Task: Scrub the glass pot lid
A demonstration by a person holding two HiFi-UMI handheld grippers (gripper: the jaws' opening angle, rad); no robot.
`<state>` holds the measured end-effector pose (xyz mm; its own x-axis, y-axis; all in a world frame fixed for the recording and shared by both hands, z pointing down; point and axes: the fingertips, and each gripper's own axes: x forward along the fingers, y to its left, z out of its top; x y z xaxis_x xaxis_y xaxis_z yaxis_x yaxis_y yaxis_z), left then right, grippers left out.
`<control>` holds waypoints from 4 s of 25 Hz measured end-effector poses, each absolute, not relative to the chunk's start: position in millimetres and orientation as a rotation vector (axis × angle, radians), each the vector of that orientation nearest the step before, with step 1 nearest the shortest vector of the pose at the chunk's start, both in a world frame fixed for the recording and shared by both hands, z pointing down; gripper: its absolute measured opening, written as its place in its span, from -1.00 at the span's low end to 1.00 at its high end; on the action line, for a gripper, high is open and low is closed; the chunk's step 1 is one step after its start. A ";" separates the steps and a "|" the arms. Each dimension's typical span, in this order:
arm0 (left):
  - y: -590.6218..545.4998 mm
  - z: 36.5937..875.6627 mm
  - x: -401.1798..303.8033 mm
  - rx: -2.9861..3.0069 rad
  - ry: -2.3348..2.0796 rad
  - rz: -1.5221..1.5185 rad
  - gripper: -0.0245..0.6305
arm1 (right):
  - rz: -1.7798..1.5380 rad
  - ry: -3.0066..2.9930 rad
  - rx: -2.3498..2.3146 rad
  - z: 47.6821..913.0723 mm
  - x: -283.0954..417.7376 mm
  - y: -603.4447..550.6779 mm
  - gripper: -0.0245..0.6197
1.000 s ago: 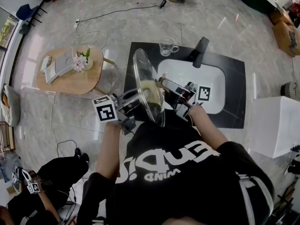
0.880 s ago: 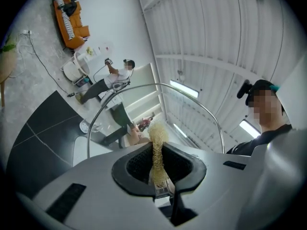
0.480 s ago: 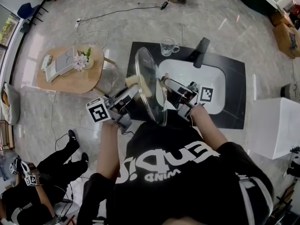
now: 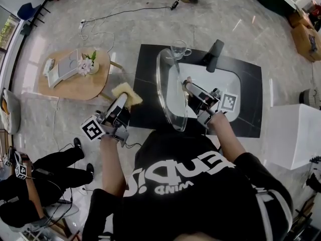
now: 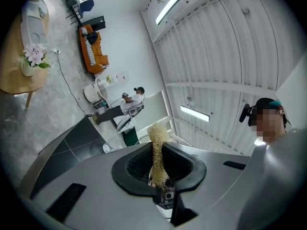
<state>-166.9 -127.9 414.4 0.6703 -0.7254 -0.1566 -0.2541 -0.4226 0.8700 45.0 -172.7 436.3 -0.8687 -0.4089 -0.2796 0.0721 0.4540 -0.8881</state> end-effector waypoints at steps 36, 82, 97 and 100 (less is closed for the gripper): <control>-103.3 414.8 -186.7 1.927 -0.905 -0.752 -0.76 | -1.037 3.262 -0.825 527.5 -20.0 -168.6 -0.39; -65.9 427.3 -205.1 1.833 -1.056 -0.748 -0.76 | -1.041 3.601 -0.712 630.1 -110.7 -203.3 -0.39; -74.9 432.0 -194.2 1.854 -1.023 -0.692 -0.76 | -0.859 3.446 -0.781 554.7 -112.5 -209.6 -0.33; -81.6 434.3 -187.1 1.878 -1.016 -0.651 -0.76 | -0.776 3.380 -0.779 520.6 -104.4 -204.9 -0.34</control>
<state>-187.1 -81.6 434.3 0.5284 -0.8482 -0.0371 -0.3877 -0.2799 0.8783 -104.4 -204.9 520.6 -0.8238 -0.3117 0.4735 -0.4870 0.8167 -0.3096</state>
